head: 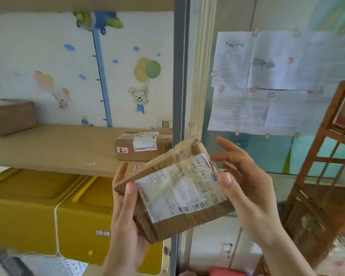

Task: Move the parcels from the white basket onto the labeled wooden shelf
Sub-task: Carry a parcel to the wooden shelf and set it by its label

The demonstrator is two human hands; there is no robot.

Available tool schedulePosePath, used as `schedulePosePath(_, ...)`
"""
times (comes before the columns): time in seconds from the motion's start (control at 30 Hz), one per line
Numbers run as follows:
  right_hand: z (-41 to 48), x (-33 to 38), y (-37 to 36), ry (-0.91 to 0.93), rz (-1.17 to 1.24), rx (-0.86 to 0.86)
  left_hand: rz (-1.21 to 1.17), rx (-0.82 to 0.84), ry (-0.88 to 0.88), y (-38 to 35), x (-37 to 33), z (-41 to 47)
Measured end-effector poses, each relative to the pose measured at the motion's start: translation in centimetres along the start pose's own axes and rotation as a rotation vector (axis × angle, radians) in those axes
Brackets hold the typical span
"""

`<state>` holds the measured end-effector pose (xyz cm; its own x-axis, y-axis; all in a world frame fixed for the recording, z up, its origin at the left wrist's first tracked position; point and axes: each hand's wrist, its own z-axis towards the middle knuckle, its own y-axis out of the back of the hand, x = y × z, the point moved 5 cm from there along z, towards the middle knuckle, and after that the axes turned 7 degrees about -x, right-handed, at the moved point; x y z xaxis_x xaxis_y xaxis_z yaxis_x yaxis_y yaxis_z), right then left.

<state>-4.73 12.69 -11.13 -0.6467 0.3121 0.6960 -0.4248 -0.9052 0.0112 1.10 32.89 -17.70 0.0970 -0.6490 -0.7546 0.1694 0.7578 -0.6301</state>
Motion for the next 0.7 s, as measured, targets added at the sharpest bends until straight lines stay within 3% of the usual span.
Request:
schedulePosePath(0.1,-0.3,-0.2,-3.4,-0.134,0.2,0.252,-0.088,-0.146,0.075,1.6,-0.4,-0.2)
schedulePosePath(0.17,-0.7,-0.8,-5.3,-0.226,0.356,0.33,-0.098,-0.239,0.059,2.8,-1.2,-0.1)
schedulePosePath(0.3,-0.4,-2.5,-9.2,-0.312,0.506,0.161,-0.14,-0.359,0.006,5.5,-3.2,-0.1)
schedulePosePath(0.4,-0.5,-3.3,-12.6,-0.331,0.541,0.035,-0.143,-0.353,0.001,8.1,-4.8,0.4)
schedulePosePath(0.7,1.8,-3.9,-24.1,-0.276,0.467,-0.151,-0.01,-0.037,-0.075,16.6,-11.5,7.7)
